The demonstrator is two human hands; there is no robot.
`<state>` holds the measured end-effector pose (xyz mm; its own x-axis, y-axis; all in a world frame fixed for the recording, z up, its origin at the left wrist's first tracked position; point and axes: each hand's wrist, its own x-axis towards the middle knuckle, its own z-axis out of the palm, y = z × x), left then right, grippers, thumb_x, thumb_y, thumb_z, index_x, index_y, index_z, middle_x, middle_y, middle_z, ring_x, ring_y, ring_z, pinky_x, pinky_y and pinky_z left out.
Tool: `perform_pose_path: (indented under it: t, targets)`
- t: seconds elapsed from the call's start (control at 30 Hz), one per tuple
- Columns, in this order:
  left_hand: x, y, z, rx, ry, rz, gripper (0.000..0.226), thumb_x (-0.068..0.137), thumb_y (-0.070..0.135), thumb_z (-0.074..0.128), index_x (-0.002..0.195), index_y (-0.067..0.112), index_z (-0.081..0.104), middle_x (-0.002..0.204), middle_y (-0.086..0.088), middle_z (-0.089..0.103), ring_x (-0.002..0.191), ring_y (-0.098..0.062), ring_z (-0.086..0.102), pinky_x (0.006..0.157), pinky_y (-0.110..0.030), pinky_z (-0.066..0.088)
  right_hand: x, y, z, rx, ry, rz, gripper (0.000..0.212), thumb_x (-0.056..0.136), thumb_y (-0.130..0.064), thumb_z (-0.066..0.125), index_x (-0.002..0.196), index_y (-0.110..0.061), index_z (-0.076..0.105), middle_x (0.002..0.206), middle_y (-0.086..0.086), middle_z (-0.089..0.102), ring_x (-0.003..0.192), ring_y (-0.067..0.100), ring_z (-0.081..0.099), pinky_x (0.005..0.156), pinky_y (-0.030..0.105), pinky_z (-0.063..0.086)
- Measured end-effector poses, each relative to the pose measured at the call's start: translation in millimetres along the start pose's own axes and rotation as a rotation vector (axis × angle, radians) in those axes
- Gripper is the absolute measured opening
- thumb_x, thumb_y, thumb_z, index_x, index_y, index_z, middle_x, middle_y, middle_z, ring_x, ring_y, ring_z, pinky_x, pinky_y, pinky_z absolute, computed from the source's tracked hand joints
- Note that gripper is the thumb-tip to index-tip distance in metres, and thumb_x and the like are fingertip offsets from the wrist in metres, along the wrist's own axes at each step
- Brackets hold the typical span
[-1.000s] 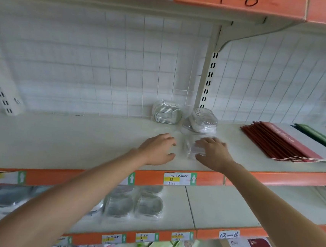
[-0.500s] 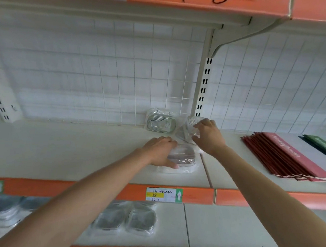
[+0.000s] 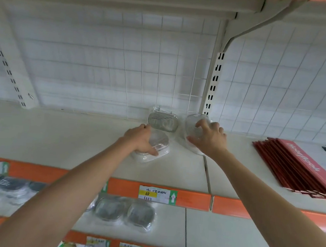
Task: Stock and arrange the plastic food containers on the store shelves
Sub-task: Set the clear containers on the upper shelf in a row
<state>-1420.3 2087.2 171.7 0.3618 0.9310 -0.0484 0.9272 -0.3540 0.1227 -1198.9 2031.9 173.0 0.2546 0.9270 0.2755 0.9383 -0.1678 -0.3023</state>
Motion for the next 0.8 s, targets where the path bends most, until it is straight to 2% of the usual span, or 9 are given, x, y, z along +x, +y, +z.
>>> perform_pose_path:
  t: [0.13, 0.23, 0.3, 0.37, 0.47, 0.53, 0.63, 0.73, 0.8]
  targets:
    - [1, -3, -1, 0.051, -0.044, -0.082, 0.096, 0.062, 0.062, 0.076, 0.133, 0.009, 0.04, 0.141, -0.008, 0.036, 0.129, -0.027, 0.037, 0.103, -0.042, 0.031, -21, -2, 7, 0.021, -0.043, -0.249, 0.062, 0.067, -0.042, 0.071, 0.12, -0.024, 0.045, 0.121, 0.007, 0.038, 0.112, 0.029, 0.036, 0.098, 0.038, 0.028]
    - [-5, -13, -5, 0.041, -0.12, -0.146, 0.103, 0.059, 0.06, 0.079, 0.141, 0.015, 0.036, 0.143, -0.012, 0.029, 0.133, -0.031, 0.029, 0.109, -0.049, 0.023, -33, -4, 11, 0.143, -0.085, -0.316, 0.067, 0.069, -0.038, 0.073, 0.125, -0.017, 0.043, 0.122, 0.008, 0.039, 0.115, 0.028, 0.036, 0.099, 0.039, 0.028]
    - [-14, -26, -7, 0.022, -0.151, -0.178, 0.108, 0.061, 0.058, 0.079, 0.146, 0.018, 0.027, 0.145, -0.013, 0.024, 0.136, -0.032, 0.023, 0.11, -0.05, 0.022, -39, -6, 11, 0.254, -0.17, -0.308, 0.071, 0.071, -0.036, 0.074, 0.13, -0.016, 0.04, 0.127, 0.01, 0.038, 0.118, 0.029, 0.037, 0.101, 0.039, 0.032]
    - [-23, -39, -7, 0.002, -0.155, -0.209, 0.108, 0.063, 0.056, 0.079, 0.146, 0.014, 0.023, 0.147, -0.014, 0.019, 0.137, -0.031, 0.019, 0.109, -0.049, 0.026, -42, -8, 13, 0.318, -0.301, -0.296, 0.077, 0.074, -0.034, 0.073, 0.137, -0.017, 0.033, 0.135, 0.01, 0.035, 0.124, 0.031, 0.038, 0.104, 0.043, 0.033]
    - [-39, -52, -8, -0.021, -0.125, -0.217, 0.106, 0.066, 0.047, 0.08, 0.145, 0.012, 0.019, 0.146, -0.016, 0.018, 0.134, -0.032, 0.024, 0.104, -0.045, 0.034, -45, -17, 18, 0.189, -0.443, -0.318, 0.087, 0.079, -0.039, 0.067, 0.147, -0.019, 0.016, 0.143, 0.011, 0.027, 0.132, 0.031, 0.03, 0.108, 0.047, 0.028]
    - [-50, -56, -10, -0.005, -0.086, -0.17, 0.099, 0.065, 0.041, 0.082, 0.14, 0.012, 0.023, 0.14, -0.015, 0.029, 0.127, -0.032, 0.036, 0.098, -0.042, 0.036, -47, -27, 20, 0.072, -0.475, -0.306, 0.096, 0.08, -0.052, 0.063, 0.15, -0.019, 0.004, 0.148, 0.009, 0.02, 0.138, 0.028, 0.02, 0.11, 0.048, 0.023]
    - [-66, -56, -12, 0.113, 0.032, -0.066, 0.091, 0.063, 0.04, 0.083, 0.131, 0.013, 0.03, 0.129, -0.011, 0.041, 0.118, -0.029, 0.044, 0.095, -0.04, 0.034, -54, -38, 23, -0.001, -0.439, -0.269, 0.108, 0.076, -0.066, 0.06, 0.15, -0.015, 0.0, 0.15, 0.007, 0.017, 0.139, 0.027, 0.018, 0.109, 0.05, 0.023]
    - [-79, -59, -9, 0.226, 0.179, -0.009, 0.095, 0.061, 0.043, 0.081, 0.135, 0.017, 0.029, 0.13, -0.008, 0.037, 0.122, -0.028, 0.037, 0.107, -0.042, 0.024, -65, -49, 25, -0.02, -0.324, -0.267, 0.107, 0.075, -0.061, 0.064, 0.149, -0.013, 0.004, 0.147, 0.007, 0.021, 0.135, 0.028, 0.023, 0.106, 0.049, 0.027]
    - [-88, -64, -7, 0.259, 0.268, 0.034, 0.095, 0.06, 0.044, 0.08, 0.136, 0.02, 0.029, 0.129, -0.005, 0.035, 0.121, -0.026, 0.034, 0.11, -0.042, 0.018, -72, -56, 24, -0.062, -0.224, -0.291, 0.106, 0.073, -0.06, 0.066, 0.148, -0.011, 0.008, 0.142, 0.007, 0.025, 0.131, 0.028, 0.026, 0.103, 0.047, 0.03]
